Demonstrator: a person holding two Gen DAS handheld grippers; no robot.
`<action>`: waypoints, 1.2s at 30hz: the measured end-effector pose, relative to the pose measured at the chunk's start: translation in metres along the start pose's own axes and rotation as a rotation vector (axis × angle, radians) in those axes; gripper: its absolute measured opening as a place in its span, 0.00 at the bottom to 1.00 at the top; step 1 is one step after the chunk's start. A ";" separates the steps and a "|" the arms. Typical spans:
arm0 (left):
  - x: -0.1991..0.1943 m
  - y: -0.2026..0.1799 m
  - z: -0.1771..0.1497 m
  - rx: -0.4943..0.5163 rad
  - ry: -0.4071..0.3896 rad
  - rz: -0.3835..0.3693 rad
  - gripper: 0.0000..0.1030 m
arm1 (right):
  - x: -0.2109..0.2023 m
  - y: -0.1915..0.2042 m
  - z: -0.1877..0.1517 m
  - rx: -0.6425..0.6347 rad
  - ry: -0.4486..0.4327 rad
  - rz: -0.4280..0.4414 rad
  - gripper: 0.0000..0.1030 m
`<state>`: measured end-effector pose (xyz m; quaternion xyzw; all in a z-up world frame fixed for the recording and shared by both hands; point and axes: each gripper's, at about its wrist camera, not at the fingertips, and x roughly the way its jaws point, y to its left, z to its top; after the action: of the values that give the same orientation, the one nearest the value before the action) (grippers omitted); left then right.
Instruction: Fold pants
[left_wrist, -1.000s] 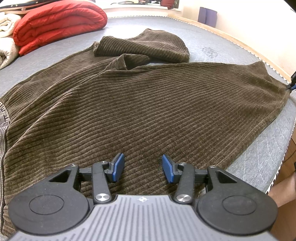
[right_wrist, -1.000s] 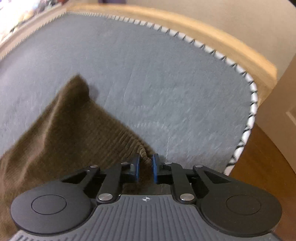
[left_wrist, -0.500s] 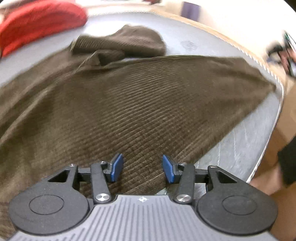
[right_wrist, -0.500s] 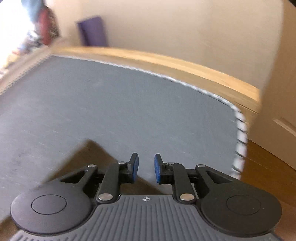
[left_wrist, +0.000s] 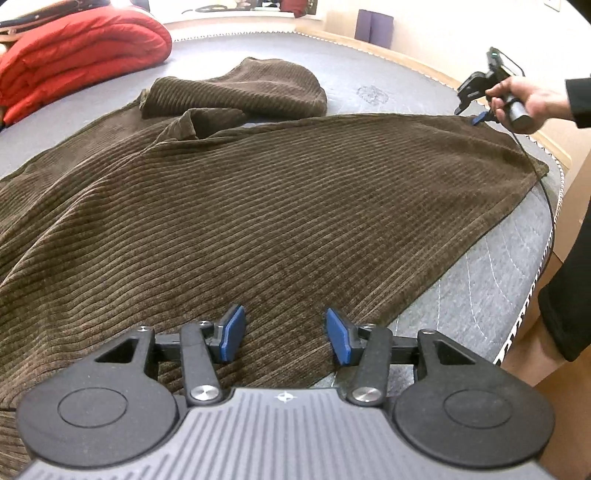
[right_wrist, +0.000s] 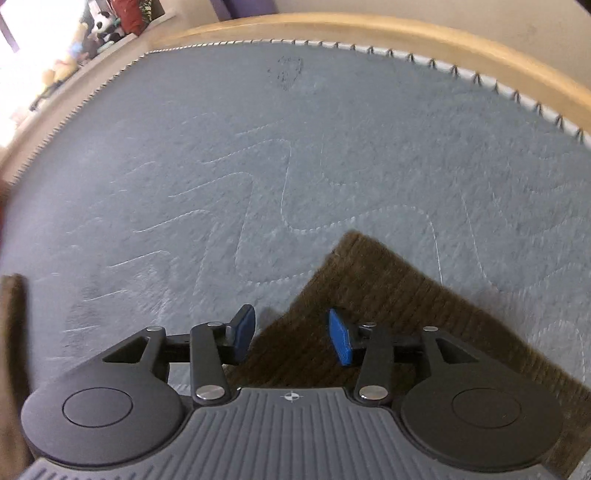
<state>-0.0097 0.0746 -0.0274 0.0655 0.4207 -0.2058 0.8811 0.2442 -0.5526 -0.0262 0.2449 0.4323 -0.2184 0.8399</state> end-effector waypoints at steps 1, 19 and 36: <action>0.000 0.000 0.000 -0.001 0.000 -0.001 0.54 | 0.002 0.008 0.001 -0.031 -0.009 -0.046 0.28; -0.006 0.036 0.010 -0.162 0.061 0.002 0.51 | -0.060 0.034 0.004 -0.009 -0.238 -0.132 0.26; -0.120 0.179 0.027 -0.414 -0.091 0.262 0.35 | -0.261 0.179 -0.255 -0.722 -0.032 0.556 0.31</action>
<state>0.0174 0.2663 0.0712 -0.0719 0.4019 -0.0021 0.9129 0.0515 -0.2186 0.1027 0.0399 0.3858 0.1761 0.9047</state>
